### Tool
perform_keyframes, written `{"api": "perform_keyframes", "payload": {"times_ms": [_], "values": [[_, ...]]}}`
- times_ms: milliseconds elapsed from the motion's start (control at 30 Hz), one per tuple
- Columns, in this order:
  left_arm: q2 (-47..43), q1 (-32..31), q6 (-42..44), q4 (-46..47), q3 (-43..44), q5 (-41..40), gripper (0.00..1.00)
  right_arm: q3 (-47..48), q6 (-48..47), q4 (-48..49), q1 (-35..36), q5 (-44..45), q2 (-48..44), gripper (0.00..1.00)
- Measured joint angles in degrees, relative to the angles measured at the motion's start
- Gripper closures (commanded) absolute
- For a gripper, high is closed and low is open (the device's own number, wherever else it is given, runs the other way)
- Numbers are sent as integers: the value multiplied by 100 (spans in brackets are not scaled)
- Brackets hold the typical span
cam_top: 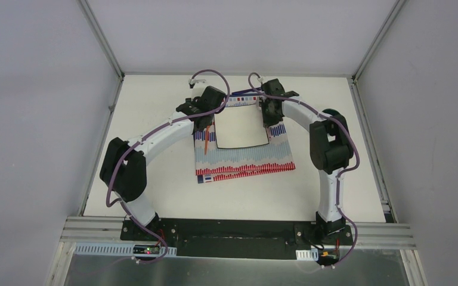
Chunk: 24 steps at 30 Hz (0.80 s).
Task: Set the dinner table for one person
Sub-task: Adjust the spoon with the napkin.
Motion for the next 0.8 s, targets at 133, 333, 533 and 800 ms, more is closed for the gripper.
{"api": "perform_keyframes", "payload": {"times_ms": [133,333,533,800], "values": [[0,0,0,2,0,2,61,-17,22,-9,35,164,-17,100],[2,-9,0,0,0,2,61,-13,55,-109,50,444,-57,100],[11,-66,0,0,4,7,61,-66,50,-654,-118,927,-57,100],[37,-101,0,2,28,9,61,-68,48,-774,-203,1040,-52,100]]}}
